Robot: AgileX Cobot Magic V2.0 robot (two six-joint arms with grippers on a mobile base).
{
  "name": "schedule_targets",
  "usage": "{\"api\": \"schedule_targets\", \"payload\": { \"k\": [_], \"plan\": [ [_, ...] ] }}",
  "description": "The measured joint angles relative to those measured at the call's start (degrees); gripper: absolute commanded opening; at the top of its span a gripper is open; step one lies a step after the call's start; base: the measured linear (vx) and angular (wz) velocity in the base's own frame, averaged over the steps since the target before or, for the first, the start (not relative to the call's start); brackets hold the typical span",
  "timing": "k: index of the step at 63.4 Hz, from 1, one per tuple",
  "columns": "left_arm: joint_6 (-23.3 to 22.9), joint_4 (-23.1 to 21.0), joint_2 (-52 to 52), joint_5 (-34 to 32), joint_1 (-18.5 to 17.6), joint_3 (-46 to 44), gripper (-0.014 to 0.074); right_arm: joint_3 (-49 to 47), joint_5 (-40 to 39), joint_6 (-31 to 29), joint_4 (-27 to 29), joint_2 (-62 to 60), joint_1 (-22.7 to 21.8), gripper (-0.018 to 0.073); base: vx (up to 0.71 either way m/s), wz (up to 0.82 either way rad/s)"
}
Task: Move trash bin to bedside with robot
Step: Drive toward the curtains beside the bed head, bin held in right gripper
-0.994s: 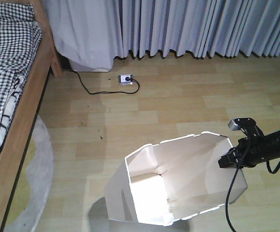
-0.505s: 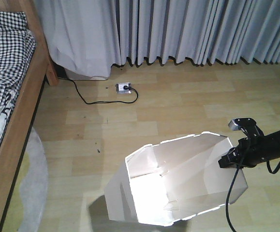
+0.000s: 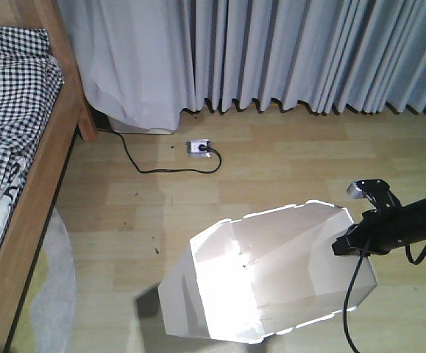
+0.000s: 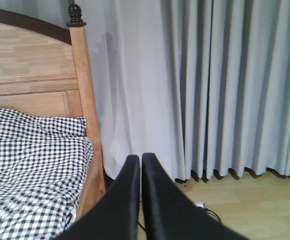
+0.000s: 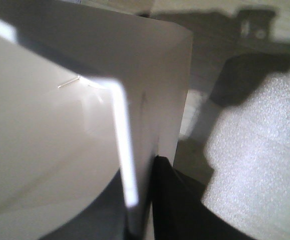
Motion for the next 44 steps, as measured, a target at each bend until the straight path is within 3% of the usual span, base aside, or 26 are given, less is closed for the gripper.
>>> {"api": "schedule_targets", "payload": {
  "k": [44],
  "plan": [
    [0.0,0.0,0.0,0.0,0.0,0.0,-0.0006,0.0,0.0,0.0,0.0,0.0,0.0,-0.0005,0.18,0.03]
  ]
}}
